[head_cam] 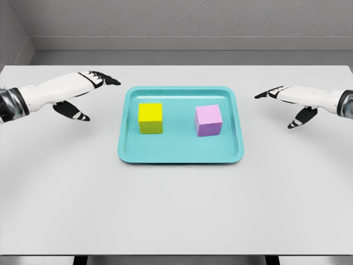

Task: Push two cubes

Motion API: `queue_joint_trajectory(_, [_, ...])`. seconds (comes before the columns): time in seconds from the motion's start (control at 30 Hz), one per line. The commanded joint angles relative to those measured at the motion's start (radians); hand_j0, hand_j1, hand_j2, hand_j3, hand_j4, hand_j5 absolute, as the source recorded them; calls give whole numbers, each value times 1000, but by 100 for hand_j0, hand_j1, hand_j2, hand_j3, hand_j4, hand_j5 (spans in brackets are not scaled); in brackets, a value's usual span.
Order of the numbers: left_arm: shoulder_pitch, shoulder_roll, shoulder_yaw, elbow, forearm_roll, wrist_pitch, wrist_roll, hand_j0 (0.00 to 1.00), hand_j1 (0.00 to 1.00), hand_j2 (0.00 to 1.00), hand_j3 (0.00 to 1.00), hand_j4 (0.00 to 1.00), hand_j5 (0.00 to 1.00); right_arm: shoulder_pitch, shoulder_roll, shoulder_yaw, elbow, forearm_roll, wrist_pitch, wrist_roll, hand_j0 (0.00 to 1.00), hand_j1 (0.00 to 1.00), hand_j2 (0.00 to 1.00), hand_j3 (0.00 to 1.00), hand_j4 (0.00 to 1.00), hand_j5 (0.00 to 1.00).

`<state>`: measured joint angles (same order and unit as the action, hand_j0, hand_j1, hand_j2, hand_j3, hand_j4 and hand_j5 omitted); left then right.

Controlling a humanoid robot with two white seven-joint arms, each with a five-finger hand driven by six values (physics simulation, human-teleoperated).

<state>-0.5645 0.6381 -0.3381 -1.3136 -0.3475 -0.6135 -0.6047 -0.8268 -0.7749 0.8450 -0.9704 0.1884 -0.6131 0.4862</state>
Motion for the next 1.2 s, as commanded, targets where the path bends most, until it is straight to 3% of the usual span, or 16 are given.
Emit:
queue_joint_trajectory(0.0, [0, -3, 4, -9, -16, 3, -6, 100, 100, 100, 100, 100, 100, 0, 11, 3, 13, -6, 2, -8, 100, 100, 100, 100, 100, 100])
queue_joint_trajectory(0.07, [3, -1, 10, -44, -15, 3, -6, 100, 100, 100, 100, 100, 100, -3, 9, 3, 15, -6, 2, -8, 100, 100, 100, 100, 100, 100])
queue_joint_trajectory(0.17, [34, -8, 76, -131, -15, 3, -6, 100, 100, 100, 100, 100, 100, -5, 3, 3, 19, -3, 2, -1, 100, 100, 100, 100, 100, 100])
queue_joint_trajectory(0.23, [52, -14, 65, -133, -16, 3, -6, 93, 93, 93, 93, 93, 93, -6, 6, 20, 45, -3, 2, 3, 100, 100, 100, 100, 100, 100])
queue_joint_trajectory(0.3, [75, -14, 64, -131, -19, 3, -6, 75, 75, 75, 75, 75, 75, -11, 8, 25, 76, 0, 2, 6, 100, 100, 100, 100, 100, 100])
queue_joint_trajectory(0.37, [72, -55, 71, -113, -110, 3, -6, 74, 74, 74, 74, 74, 74, -14, 9, 25, 93, 8, 2, 2, 98, 98, 98, 98, 98, 98])
queue_joint_trajectory(0.4, [72, -58, 73, -113, -125, 3, -6, 73, 73, 73, 73, 73, 73, -15, 11, 25, 91, 31, 2, 2, 83, 83, 83, 83, 83, 83])
queue_joint_trajectory(0.43, [72, -58, 68, -112, -128, 3, -6, 69, 69, 69, 69, 69, 69, -28, 61, 29, 93, 75, 2, 9, 70, 70, 70, 70, 70, 70])
queue_joint_trajectory(0.47, [72, -74, 67, -104, -154, 3, -6, 68, 68, 68, 68, 68, 68, -52, 77, 68, 84, 118, 70, 9, 70, 70, 70, 70, 70, 70])
queue_joint_trajectory(0.5, [72, -103, 68, -67, -203, 3, -6, 68, 68, 68, 68, 68, 68, -66, 97, 78, 68, 143, 119, 9, 54, 54, 54, 54, 54, 54])
queue_joint_trajectory(0.53, [72, -109, 68, -55, -208, 3, -6, 68, 68, 68, 68, 68, 68, -66, 98, 78, 48, 141, 81, 11, 29, 29, 29, 29, 29, 29])
queue_joint_trajectory(0.57, [71, -112, 67, -55, -211, 3, -6, 68, 68, 68, 68, 68, 68, -71, 100, 78, 47, 143, 72, 28, 16, 16, 16, 16, 16, 16])
queue_joint_trajectory(0.73, [71, -149, 67, -3, -238, 3, -6, 68, 68, 68, 68, 68, 68, -78, 101, 80, 48, 169, 72, 74, 12, 12, 12, 12, 12, 12])
queue_joint_trajectory(0.9, [49, -166, 65, 76, -242, 3, -6, 68, 68, 68, 68, 68, 68, -101, 170, 123, 29, 282, 73, 104, 11, 11, 11, 11, 11, 11])
queue_joint_trajectory(0.97, [45, -195, 65, 79, -292, 3, -6, 68, 68, 68, 68, 68, 68, -123, 181, 163, 30, 298, 73, 115, 10, 10, 10, 10, 10, 10])
queue_joint_trajectory(1.17, [41, -193, 68, 73, -286, 3, -6, 68, 68, 68, 68, 68, 68, -143, 206, 175, 29, 339, 73, 125, 10, 10, 10, 10, 10, 10])
